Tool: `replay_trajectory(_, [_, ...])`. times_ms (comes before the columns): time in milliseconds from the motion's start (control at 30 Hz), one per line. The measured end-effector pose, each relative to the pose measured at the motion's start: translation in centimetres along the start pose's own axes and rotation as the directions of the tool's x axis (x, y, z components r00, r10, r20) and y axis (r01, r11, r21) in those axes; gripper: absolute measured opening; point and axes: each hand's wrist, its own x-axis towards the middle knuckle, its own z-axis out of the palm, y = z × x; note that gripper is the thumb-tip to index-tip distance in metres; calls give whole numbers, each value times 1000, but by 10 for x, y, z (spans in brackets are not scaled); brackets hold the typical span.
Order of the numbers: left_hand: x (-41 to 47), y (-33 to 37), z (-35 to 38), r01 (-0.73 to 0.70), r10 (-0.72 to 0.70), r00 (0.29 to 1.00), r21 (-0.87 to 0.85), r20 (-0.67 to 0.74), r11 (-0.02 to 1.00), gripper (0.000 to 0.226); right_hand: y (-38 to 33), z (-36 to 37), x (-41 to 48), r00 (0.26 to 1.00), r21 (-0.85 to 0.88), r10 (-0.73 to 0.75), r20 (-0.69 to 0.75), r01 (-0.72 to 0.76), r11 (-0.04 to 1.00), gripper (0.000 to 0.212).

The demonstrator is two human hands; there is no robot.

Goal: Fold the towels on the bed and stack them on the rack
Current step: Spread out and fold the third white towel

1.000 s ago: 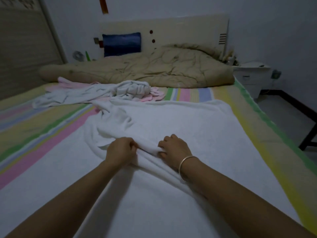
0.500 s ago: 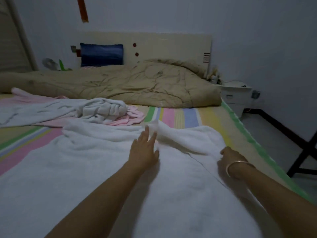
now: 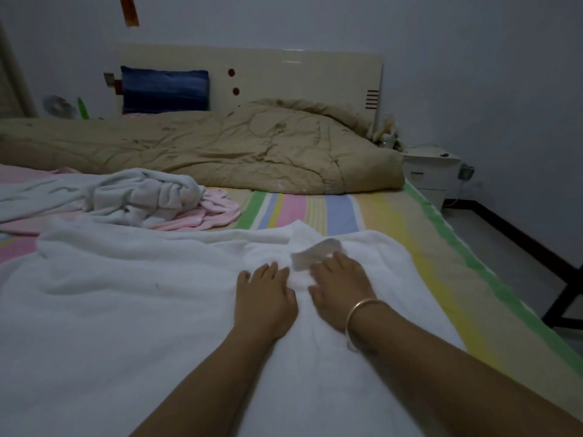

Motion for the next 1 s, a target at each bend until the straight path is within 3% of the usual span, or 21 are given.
replay_trajectory(100, [16, 3, 9, 7, -7, 982, -4, -191, 1000, 47, 51, 3, 25, 943, -135, 317, 100, -303, 943, 52])
replay_trajectory(200, [42, 6, 18, 56, -51, 981, 23, -188, 998, 24, 100, -4, 40, 840, -6, 542, 32, -542, 840, 48])
replay_trajectory(267, [61, 7, 25, 70, -66, 972, 11, -224, 997, 12, 115, -2, 50, 824, 149, 566, -38, -555, 818, 49])
replay_trajectory(400, [98, 10, 37, 52, -36, 949, 43, -314, 998, 23, 118, 4, 84, 849, 447, 518, -101, -426, 786, 55])
replay_trajectory(500, [113, 8, 44, 75, -57, 931, 34, -361, 997, 33, 111, 14, 99, 921, 393, 380, -84, -320, 862, 35])
replay_trajectory(567, [115, 6, 47, 120, -111, 914, -2, -390, 993, 46, 112, 22, 100, 887, 390, 435, -151, -351, 851, 36])
replay_trajectory(667, [112, 3, 46, 198, -151, 917, 93, -369, 976, 44, 136, 16, 96, 706, 483, 668, -237, -511, 711, 45])
replay_trajectory(733, [110, 1, 45, 210, -141, 925, 165, -351, 964, 32, 155, 7, 88, 642, 477, 743, -188, -602, 641, 48])
replay_trajectory(867, [119, -7, 37, 130, -84, 959, 158, -271, 979, 36, 165, 2, 86, 705, 326, 704, 91, -689, 647, 48])
replay_trajectory(1000, [151, -28, 15, 99, -89, 992, -118, 88, 988, 28, 153, -21, 97, 710, 60, 633, 308, -679, 732, 57])
